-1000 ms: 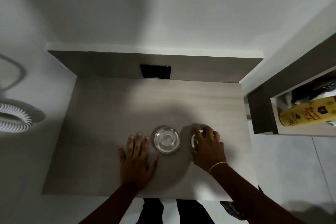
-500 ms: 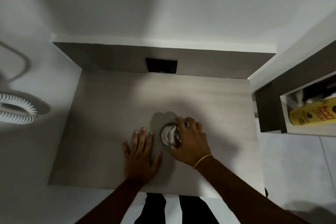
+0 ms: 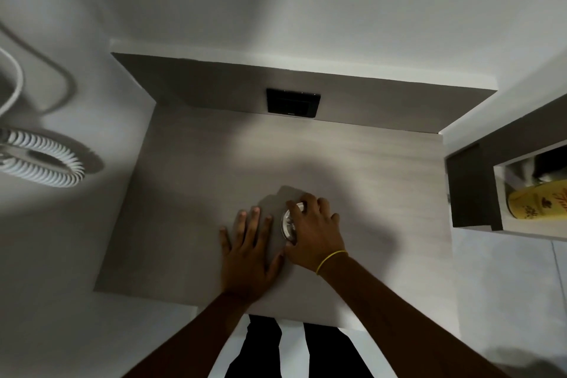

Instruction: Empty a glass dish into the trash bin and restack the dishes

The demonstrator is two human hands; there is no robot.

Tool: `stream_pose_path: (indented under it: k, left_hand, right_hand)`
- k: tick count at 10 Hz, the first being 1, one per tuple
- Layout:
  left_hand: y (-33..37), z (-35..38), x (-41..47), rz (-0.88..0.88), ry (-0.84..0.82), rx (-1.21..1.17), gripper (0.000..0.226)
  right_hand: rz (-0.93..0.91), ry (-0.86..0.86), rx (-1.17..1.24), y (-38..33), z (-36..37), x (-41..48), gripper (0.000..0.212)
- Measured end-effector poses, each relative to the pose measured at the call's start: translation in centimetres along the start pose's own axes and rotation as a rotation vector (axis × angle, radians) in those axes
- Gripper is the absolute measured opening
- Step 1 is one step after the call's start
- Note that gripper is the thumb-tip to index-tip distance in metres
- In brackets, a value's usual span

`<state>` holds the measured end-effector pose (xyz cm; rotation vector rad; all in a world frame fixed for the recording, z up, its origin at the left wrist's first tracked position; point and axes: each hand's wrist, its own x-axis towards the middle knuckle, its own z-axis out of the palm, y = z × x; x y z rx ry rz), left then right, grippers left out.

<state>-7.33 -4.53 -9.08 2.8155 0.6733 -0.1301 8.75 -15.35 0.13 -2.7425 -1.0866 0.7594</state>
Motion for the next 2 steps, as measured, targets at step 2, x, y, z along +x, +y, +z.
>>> stream_pose_path:
  k: [2]
  left_hand:
    - [-0.19,-0.47,0.24,0.028,-0.026,-0.005,0.084]
  right_hand:
    - [-0.010,0.038,-0.017,0.03,-0.88,-0.62,0.093]
